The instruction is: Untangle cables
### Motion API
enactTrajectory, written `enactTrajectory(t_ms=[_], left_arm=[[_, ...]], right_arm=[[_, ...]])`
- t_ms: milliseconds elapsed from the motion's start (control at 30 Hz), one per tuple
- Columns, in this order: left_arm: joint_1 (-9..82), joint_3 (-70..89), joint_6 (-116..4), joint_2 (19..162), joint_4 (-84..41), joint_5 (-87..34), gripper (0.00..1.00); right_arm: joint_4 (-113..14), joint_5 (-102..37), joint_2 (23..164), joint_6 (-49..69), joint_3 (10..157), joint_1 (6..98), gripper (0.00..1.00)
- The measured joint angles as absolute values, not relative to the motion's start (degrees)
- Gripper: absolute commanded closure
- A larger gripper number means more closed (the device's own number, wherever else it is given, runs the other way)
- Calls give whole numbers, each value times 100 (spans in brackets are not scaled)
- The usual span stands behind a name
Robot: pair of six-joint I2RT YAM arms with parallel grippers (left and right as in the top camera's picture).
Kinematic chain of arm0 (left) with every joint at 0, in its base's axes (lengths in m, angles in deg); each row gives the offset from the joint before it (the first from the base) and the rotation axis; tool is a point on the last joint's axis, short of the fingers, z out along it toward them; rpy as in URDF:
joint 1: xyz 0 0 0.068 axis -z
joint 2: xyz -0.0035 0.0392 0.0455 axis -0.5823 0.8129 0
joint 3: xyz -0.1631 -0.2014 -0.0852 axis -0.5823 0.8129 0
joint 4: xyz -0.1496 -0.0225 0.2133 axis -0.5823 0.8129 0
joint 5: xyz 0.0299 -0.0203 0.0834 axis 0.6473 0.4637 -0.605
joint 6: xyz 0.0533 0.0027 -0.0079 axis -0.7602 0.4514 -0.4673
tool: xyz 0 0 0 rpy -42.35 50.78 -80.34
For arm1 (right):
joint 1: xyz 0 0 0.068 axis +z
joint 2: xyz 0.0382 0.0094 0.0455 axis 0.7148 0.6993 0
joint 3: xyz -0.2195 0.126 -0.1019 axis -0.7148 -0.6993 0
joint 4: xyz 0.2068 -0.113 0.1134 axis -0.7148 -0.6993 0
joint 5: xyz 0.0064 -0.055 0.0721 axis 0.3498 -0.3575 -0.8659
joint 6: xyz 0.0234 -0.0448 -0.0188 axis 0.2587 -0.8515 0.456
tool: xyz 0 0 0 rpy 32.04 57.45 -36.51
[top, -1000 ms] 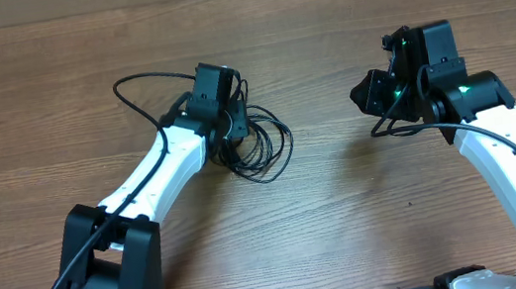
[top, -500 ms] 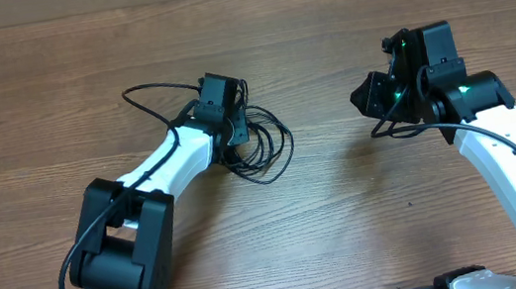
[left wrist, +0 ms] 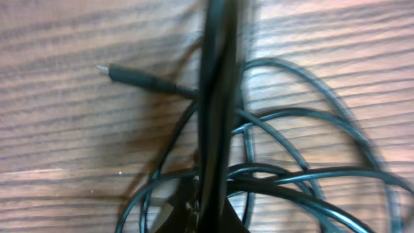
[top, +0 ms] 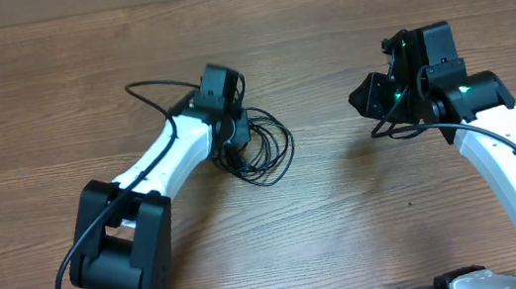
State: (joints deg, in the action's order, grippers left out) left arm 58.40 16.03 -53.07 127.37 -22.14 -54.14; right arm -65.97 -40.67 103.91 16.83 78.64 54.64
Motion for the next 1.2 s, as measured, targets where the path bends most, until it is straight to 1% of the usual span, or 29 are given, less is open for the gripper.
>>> enactTrajectory(t_ms=[133, 200, 333, 500, 567, 700, 867, 933, 967, 1033, 1133, 1167, 1200], left_arm=[[5840, 650, -5305, 12508, -1373, -5047, 96], [5840, 211, -5305, 12318, -1082, -4865, 96], [5840, -329, -5305, 11939, -741, -4454, 96], [5840, -484, -5305, 11769, -663, -3790, 96], [5840, -484, -5305, 11769, -658, -3567, 96], [5840, -484, -5305, 11727, -641, -3320, 96], [5840, -484, -5303, 11518, -647, -3003, 96], [5840, -484, -5303, 11371, -643, -2887, 96], [5840, -484, -5283, 11308, -641, -2861, 96], [5840, -484, -5213, 11150, -617, -2793, 96], [5840, -486, -5137, 10941, -590, -2717, 96], [5840, -488, -5121, 10888, -590, -2677, 96], [5840, -491, -5108, 10842, -590, -2649, 96]], right_arm=[[-6538, -4624, 10391, 1423, 7864, 5466, 63], [-6509, -4987, 10391, 1283, 7864, 5466, 57], [-6446, -5511, 10391, 1032, 7864, 5480, 46], [-6313, -5754, 10394, 890, 7864, 5657, 34], [-6164, -5796, 10391, 866, 7864, 5807, 32], [-5882, -5820, 10391, 833, 7864, 6199, 32], [-5779, -5304, 10391, 829, 7864, 6535, 33], [-5760, -4930, 10394, 829, 7864, 6614, 38], [-5723, -4757, 10398, 835, 7864, 6631, 42], [-5609, -4443, 10426, 846, 7864, 6640, 57], [-5491, -4180, 10573, 877, 7864, 6640, 87], [-5471, -4117, 10647, 851, 7864, 6640, 94], [-5458, -4049, 10737, 851, 7864, 6645, 96]])
